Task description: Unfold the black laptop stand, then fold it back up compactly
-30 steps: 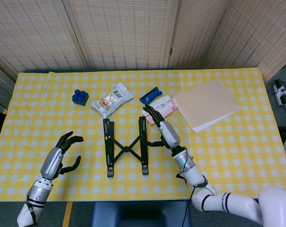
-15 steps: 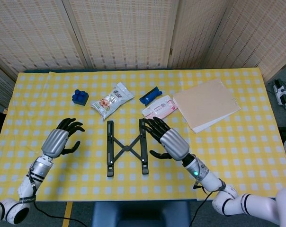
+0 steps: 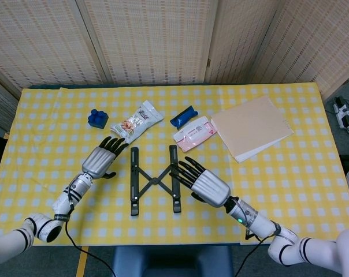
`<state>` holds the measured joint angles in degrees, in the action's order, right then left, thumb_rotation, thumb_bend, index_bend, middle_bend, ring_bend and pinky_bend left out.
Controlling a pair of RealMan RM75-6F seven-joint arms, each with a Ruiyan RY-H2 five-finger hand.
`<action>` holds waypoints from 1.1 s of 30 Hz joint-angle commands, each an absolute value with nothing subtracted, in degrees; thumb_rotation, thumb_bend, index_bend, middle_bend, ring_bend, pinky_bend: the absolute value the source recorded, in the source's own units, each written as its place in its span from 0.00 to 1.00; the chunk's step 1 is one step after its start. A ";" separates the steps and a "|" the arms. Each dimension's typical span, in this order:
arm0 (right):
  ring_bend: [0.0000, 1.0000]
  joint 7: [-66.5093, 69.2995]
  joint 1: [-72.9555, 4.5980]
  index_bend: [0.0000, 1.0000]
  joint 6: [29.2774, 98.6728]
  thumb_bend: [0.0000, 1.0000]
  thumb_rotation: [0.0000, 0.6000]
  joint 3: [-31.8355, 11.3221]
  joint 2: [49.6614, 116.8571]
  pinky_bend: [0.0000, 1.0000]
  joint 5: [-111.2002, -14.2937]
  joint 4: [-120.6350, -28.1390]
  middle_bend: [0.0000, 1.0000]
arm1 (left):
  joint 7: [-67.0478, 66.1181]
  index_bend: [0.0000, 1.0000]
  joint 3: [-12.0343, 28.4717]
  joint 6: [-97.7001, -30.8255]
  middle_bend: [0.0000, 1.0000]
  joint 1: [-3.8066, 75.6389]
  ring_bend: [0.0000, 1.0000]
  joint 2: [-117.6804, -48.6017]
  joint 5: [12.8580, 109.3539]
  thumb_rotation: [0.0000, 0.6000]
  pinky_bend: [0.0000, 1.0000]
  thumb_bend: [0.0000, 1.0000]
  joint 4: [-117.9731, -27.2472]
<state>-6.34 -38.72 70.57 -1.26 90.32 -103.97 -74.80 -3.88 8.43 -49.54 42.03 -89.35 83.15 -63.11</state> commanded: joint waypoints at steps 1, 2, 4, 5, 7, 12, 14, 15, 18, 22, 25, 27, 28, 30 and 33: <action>0.00 -8.53 -38.53 0.00 71.14 0.28 1.00 -1.12 93.07 0.00 -104.21 -71.65 0.00 | -6.05 0.00 9.61 -47.77 0.00 43.38 0.00 -92.35 79.95 1.00 0.00 0.23 -61.12; 0.00 -8.87 -38.46 0.00 71.14 0.28 1.00 -1.17 93.65 0.00 -103.99 -70.95 0.00 | -6.01 0.00 9.88 -47.43 0.00 43.55 0.00 -92.92 79.18 1.00 0.00 0.23 -60.83; 0.00 -9.59 -38.43 0.00 71.11 0.27 1.00 -1.28 94.96 0.00 -103.62 -69.02 0.00 | -6.23 0.00 10.26 -46.78 0.00 43.94 0.00 -93.92 77.80 1.00 0.00 0.23 -60.16; 0.00 -9.92 -38.44 0.00 71.03 0.25 1.00 -1.33 95.54 0.00 -103.44 -68.08 0.00 | -6.12 0.00 10.39 -46.40 0.00 44.06 0.00 -94.19 77.22 1.00 0.00 0.23 -60.14; 0.00 -9.88 -38.54 0.00 70.75 0.22 1.00 -1.27 96.97 0.00 -103.08 -66.05 0.00 | -6.15 0.00 10.65 -46.11 0.00 44.30 0.00 -94.70 76.22 1.00 0.00 0.23 -60.03; 0.00 -8.44 -38.83 0.00 72.17 0.21 1.00 -0.92 101.29 0.00 -103.57 -59.75 0.00 | -5.51 0.00 10.93 -45.60 0.00 44.50 0.00 -95.28 74.37 1.00 0.00 0.23 -60.57; 0.00 -8.15 -39.00 0.00 72.73 0.21 1.00 -0.83 102.78 0.00 -103.80 -57.35 0.00 | -5.40 0.00 10.92 -45.44 0.00 44.57 0.00 -95.47 73.88 1.00 0.00 0.23 -60.66; 0.00 -7.65 -39.10 0.00 72.89 0.21 1.00 -0.80 103.74 0.00 -103.74 -55.95 0.00 | -5.40 0.00 10.89 -45.41 0.00 44.63 0.00 -95.61 73.64 1.00 0.00 0.23 -60.70; 0.00 -6.06 -39.48 0.00 73.80 0.21 1.00 -0.59 106.02 0.00 -104.04 -52.35 0.00 | -5.13 0.00 10.74 -45.78 0.00 44.68 0.00 -96.26 73.42 1.00 0.00 0.23 -60.58; 0.00 -4.83 -39.78 0.00 74.96 0.21 1.00 -0.32 108.97 0.00 -104.24 -47.42 0.00 | -5.31 0.03 10.41 -45.89 0.00 44.93 0.00 -97.13 73.21 1.00 0.00 0.23 -59.82; 0.00 -3.69 -40.10 0.00 75.29 0.21 1.00 0.00 110.69 0.00 -104.25 -44.28 0.00 | -5.37 0.05 10.31 -46.01 0.00 45.11 0.00 -97.71 73.00 1.00 0.00 0.23 -59.34; 0.00 -2.77 -40.38 0.00 75.44 0.21 1.00 0.32 111.63 0.00 -104.33 -42.24 0.00 | -5.21 0.05 10.28 -46.10 0.00 45.20 0.00 -98.00 72.89 1.00 0.00 0.23 -59.11; 0.00 -2.43 -40.47 0.00 75.61 0.21 1.00 0.47 112.07 0.00 -104.39 -41.28 0.00 | -5.09 0.05 10.29 -46.12 0.00 45.22 0.00 -98.10 72.81 1.00 0.00 0.23 -59.04; 0.00 -1.49 -40.57 0.00 75.80 0.21 1.00 0.79 112.98 0.00 -104.40 -39.41 0.00 | -4.90 0.05 10.28 -46.12 0.00 45.28 0.00 -98.23 72.68 1.00 0.00 0.23 -58.88; 0.00 0.01 -40.83 0.00 76.53 0.21 1.00 1.27 114.93 0.00 -104.53 -35.65 0.00 | -4.58 0.05 10.17 -46.01 0.00 45.36 0.00 -98.44 72.50 1.00 0.00 0.23 -58.48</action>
<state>-1.07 -40.56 75.95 0.84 113.63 -104.40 -37.50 -4.59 10.19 -46.03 45.35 -98.41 72.52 -58.52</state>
